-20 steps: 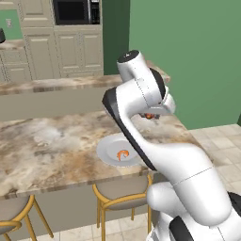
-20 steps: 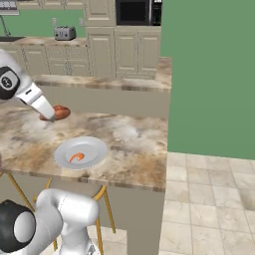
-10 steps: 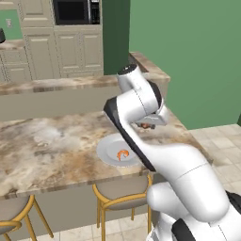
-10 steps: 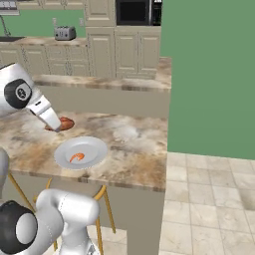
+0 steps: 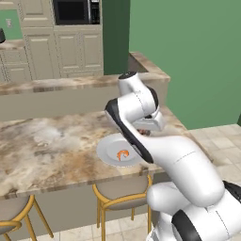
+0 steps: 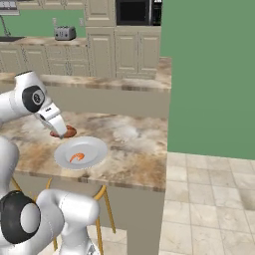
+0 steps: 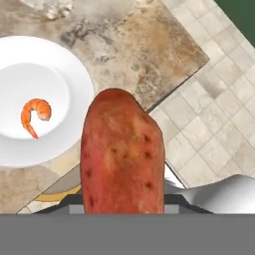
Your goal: Take the cheese, shrimp, and sweet potato from the fridge and place them on the plate on the dining counter to create an appetizer plate.
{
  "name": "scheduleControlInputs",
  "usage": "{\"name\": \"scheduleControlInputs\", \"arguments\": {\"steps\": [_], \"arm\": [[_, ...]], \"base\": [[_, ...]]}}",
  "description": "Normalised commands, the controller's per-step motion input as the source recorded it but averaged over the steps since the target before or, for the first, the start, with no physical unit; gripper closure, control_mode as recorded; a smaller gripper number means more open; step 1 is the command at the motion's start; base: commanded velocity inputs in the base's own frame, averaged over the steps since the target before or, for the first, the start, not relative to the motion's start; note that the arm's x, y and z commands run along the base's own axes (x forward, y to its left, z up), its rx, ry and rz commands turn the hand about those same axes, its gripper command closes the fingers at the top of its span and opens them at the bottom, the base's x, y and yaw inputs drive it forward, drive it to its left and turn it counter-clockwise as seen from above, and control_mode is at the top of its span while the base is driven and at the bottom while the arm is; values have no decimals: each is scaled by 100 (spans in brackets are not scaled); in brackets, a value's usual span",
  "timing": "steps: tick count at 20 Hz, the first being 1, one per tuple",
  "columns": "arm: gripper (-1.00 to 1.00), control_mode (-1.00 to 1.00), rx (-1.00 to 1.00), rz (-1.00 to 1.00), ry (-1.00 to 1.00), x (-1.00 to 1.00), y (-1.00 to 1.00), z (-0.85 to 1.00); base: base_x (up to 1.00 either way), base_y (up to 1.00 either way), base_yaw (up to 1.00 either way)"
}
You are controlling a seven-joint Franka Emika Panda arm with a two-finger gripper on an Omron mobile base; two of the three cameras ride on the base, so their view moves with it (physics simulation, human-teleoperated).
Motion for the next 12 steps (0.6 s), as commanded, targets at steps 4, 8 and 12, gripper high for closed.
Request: {"name": "scheduleControlInputs", "arguments": {"steps": [4,8,12], "arm": [[100,-100,3,0,5,28,20,-47],[100,-100,3,0,1,33,17,-44],[100,-100,3,0,0,41,9,-44]], "base": [[0,0,0],[0,0,0],[0,0,0]]}}
